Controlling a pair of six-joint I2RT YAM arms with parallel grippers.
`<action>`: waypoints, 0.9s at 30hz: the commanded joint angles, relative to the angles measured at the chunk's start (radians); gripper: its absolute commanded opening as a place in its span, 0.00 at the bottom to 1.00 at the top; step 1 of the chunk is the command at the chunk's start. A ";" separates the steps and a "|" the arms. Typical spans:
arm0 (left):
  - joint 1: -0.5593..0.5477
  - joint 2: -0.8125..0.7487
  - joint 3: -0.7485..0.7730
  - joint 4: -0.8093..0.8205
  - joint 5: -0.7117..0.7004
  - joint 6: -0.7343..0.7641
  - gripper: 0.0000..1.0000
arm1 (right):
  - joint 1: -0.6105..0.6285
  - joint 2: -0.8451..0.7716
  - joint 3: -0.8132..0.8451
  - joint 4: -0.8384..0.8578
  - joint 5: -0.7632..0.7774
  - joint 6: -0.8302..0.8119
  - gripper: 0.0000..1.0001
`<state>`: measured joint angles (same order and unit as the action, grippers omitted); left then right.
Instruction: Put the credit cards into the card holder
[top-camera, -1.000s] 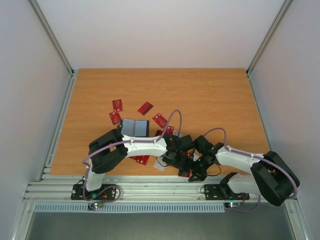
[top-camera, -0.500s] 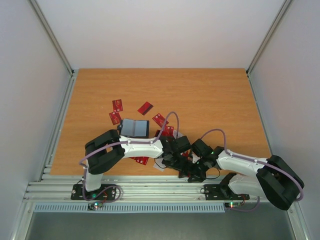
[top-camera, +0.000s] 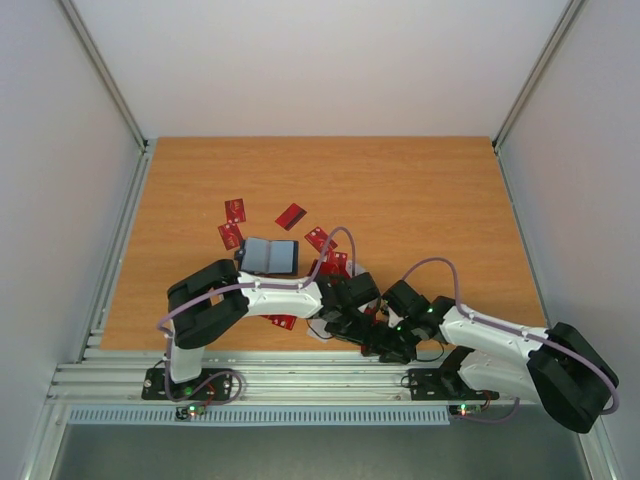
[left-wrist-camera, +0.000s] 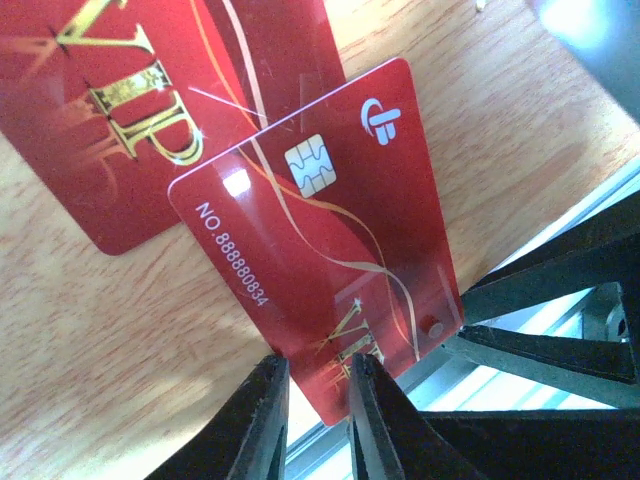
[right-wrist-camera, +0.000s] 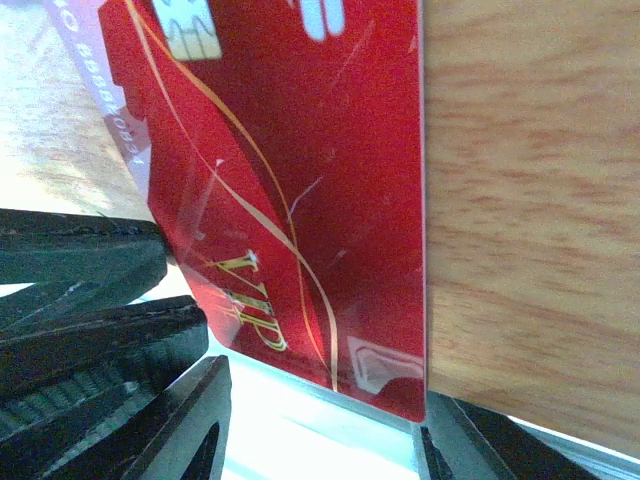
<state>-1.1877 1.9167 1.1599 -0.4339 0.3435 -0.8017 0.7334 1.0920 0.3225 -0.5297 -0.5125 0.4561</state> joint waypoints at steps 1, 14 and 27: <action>-0.019 0.039 -0.066 0.025 0.048 -0.027 0.21 | -0.005 -0.038 0.022 0.107 0.089 -0.027 0.50; -0.020 0.041 -0.075 0.075 0.065 -0.057 0.20 | -0.004 -0.103 0.067 0.051 0.069 -0.060 0.46; -0.019 0.058 -0.033 0.045 0.065 -0.040 0.19 | -0.004 -0.108 0.116 0.003 0.066 -0.092 0.38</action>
<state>-1.1839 1.9064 1.1240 -0.3668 0.3733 -0.8524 0.7330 0.9947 0.3714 -0.6319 -0.4675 0.3931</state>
